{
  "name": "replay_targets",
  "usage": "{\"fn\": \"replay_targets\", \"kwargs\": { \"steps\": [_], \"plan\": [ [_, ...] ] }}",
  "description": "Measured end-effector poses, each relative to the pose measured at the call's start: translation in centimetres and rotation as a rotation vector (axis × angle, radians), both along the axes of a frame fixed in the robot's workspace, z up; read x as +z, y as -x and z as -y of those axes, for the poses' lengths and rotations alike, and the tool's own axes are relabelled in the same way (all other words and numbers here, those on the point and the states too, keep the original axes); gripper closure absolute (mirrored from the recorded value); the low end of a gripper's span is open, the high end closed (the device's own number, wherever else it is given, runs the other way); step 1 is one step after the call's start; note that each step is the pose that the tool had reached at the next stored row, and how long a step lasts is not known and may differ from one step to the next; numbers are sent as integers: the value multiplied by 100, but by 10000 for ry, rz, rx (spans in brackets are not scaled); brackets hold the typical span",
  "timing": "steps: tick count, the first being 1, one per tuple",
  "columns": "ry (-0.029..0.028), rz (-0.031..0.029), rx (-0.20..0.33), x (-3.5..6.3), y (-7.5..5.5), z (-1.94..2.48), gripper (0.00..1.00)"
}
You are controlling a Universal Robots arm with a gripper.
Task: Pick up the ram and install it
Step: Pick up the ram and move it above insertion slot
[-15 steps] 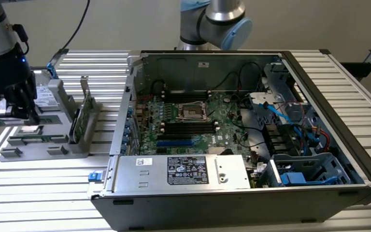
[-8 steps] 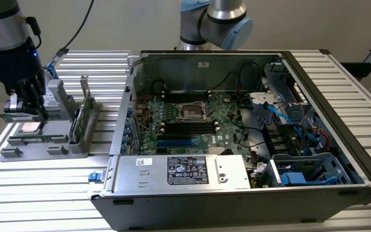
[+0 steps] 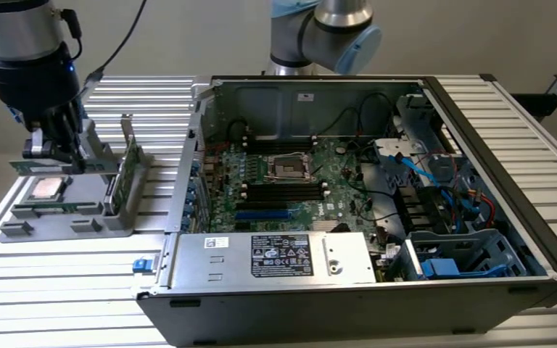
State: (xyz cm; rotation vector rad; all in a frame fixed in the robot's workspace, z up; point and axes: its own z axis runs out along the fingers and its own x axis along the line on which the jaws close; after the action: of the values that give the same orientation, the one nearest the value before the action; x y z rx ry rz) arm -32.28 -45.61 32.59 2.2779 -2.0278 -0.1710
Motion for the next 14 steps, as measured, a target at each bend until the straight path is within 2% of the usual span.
{"fn": "replay_targets", "kwargs": {
  "steps": [14],
  "plan": [
    [-28, -179, 0, 279, -515, 8, 86]
  ]
}}
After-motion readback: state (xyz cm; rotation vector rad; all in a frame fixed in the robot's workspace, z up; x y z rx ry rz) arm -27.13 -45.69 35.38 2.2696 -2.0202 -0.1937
